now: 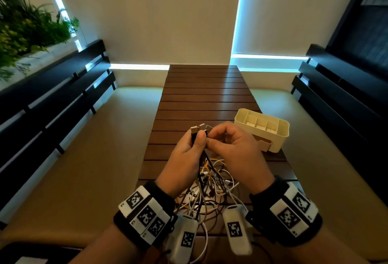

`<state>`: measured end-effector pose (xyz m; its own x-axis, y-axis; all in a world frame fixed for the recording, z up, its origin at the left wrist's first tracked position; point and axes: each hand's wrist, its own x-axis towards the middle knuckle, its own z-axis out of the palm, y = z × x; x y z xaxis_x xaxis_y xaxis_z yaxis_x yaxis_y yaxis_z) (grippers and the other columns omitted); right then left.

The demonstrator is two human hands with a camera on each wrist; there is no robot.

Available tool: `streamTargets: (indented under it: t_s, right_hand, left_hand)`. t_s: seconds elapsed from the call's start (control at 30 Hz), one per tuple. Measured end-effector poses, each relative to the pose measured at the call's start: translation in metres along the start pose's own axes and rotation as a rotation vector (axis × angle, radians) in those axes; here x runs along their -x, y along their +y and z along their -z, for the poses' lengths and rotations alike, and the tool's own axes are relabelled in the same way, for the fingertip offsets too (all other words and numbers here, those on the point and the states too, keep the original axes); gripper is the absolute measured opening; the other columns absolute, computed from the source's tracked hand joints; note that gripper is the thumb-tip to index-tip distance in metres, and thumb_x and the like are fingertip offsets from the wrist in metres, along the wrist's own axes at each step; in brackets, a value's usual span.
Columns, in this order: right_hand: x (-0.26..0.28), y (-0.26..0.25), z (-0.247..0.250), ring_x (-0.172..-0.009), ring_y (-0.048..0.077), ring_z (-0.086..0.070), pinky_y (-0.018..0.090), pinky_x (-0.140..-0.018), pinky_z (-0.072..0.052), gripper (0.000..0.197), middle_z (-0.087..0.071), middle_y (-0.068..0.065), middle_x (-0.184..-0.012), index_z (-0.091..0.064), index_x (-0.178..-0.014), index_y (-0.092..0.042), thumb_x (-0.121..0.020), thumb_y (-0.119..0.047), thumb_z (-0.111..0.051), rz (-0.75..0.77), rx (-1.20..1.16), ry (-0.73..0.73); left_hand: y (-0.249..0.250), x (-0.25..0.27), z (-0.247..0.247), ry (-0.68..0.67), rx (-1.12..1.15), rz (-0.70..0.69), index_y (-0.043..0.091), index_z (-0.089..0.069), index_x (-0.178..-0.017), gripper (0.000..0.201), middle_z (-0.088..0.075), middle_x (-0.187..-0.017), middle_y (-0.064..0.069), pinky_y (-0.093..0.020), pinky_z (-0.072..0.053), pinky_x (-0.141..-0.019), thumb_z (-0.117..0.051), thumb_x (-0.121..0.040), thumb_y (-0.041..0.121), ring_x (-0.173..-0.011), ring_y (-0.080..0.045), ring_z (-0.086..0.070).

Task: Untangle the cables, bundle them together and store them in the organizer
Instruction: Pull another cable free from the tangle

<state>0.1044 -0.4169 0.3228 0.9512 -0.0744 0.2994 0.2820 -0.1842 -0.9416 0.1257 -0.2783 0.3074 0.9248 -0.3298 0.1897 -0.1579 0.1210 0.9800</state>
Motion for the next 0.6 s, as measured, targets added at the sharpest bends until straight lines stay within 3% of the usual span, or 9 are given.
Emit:
streamTargets:
  t_s: [0.13, 0.17, 0.27, 0.37, 0.47, 0.6]
  right_hand:
    - [0.003, 0.001, -0.003, -0.069, 0.006, -0.063, 0.018, -0.062, -0.052, 0.006, -0.066, -0.001, -0.082, -0.068, -0.089, -0.017, -0.087, -0.014, -0.073, 0.017, 0.028, 0.028]
    - [0.003, 0.002, -0.003, -0.072, 0.007, -0.064, 0.02, -0.064, -0.054, 0.005, -0.067, 0.0, -0.085, -0.069, -0.089, -0.017, -0.087, -0.015, -0.073, 0.018, 0.04, 0.033]
    - [0.003, 0.005, -0.006, -0.078, 0.013, -0.066, 0.025, -0.069, -0.056, 0.005, -0.067, 0.001, -0.089, -0.07, -0.088, -0.02, -0.087, -0.017, -0.073, 0.022, 0.065, 0.038]
    - [0.004, 0.006, -0.008, -0.083, 0.01, -0.065, 0.022, -0.072, -0.054, 0.008, -0.065, 0.0, -0.095, -0.073, -0.094, -0.019, -0.088, -0.014, -0.072, 0.033, 0.053, 0.002]
    - [0.01, 0.009, -0.013, -0.091, 0.01, -0.064, 0.026, -0.081, -0.056, 0.02, -0.063, -0.004, -0.102, -0.072, -0.107, -0.02, -0.088, -0.012, -0.072, 0.021, 0.048, -0.026]
    - [0.015, 0.019, -0.022, -0.097, 0.007, -0.065, 0.031, -0.084, -0.057, 0.043, -0.062, -0.015, -0.104, -0.054, -0.116, -0.039, -0.087, -0.017, -0.074, -0.085, -0.019, -0.038]
  left_hand:
    - [0.003, -0.001, 0.0, 0.0, -0.015, 0.007, 0.017, -0.059, -0.103, 0.036, -0.067, -0.076, 0.019, -0.016, -0.048, -0.066, -0.042, -0.091, 0.046, -0.072, 0.003, -0.061]
    - [0.002, -0.001, 0.0, 0.009, -0.015, 0.01, 0.017, -0.059, -0.103, 0.038, -0.068, -0.081, 0.015, -0.02, -0.05, -0.069, -0.042, -0.092, 0.05, -0.075, 0.001, -0.062]
    - [-0.002, -0.002, 0.0, 0.052, -0.026, 0.006, 0.013, -0.06, -0.108, 0.049, -0.067, -0.106, -0.013, -0.043, -0.054, -0.088, -0.042, -0.095, 0.057, -0.099, -0.025, -0.066]
    - [-0.003, -0.003, 0.0, 0.112, 0.039, 0.004, 0.01, -0.059, -0.106, 0.049, -0.064, -0.108, -0.023, -0.048, -0.054, -0.094, -0.041, -0.095, 0.054, -0.105, -0.035, -0.065]
    - [-0.002, -0.007, 0.003, 0.179, 0.131, -0.015, 0.01, -0.059, -0.098, 0.046, -0.064, -0.088, -0.007, -0.045, -0.053, -0.086, -0.041, -0.094, 0.052, -0.086, -0.023, -0.064]
    - [-0.002, -0.013, 0.007, 0.253, 0.214, -0.022, 0.01, -0.056, -0.094, 0.041, -0.06, -0.072, 0.002, -0.038, -0.054, -0.075, -0.041, -0.089, 0.049, -0.074, -0.017, -0.061]
